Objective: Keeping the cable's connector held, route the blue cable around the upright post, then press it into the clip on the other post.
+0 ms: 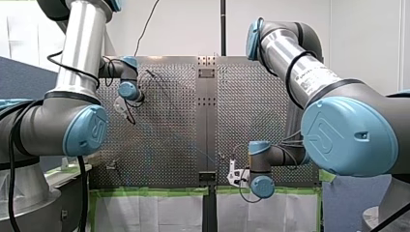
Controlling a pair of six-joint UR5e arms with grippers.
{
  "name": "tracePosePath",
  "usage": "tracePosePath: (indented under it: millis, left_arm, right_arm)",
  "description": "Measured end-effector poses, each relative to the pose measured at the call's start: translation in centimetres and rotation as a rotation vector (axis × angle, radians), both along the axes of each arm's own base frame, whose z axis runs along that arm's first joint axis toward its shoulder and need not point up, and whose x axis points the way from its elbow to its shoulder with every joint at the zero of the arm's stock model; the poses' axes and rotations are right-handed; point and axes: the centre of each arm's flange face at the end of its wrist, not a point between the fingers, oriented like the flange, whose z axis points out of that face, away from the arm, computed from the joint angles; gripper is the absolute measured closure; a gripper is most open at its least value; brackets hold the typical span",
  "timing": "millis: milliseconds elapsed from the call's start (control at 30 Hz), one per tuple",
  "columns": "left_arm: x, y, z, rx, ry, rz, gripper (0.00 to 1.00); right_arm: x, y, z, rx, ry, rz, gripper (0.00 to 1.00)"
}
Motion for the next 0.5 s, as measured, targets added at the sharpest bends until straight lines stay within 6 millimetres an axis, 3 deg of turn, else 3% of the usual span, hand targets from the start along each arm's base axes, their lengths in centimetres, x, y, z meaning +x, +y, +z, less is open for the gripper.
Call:
tracePosePath:
  millis: [500]
  left_arm:
    - [-1.1,0.1,-1.0,-0.143,0.098,0.006,0.00]
  right_arm:
    - [0.0,0.0,0.0,0.002,0.003,0.001,1.00]
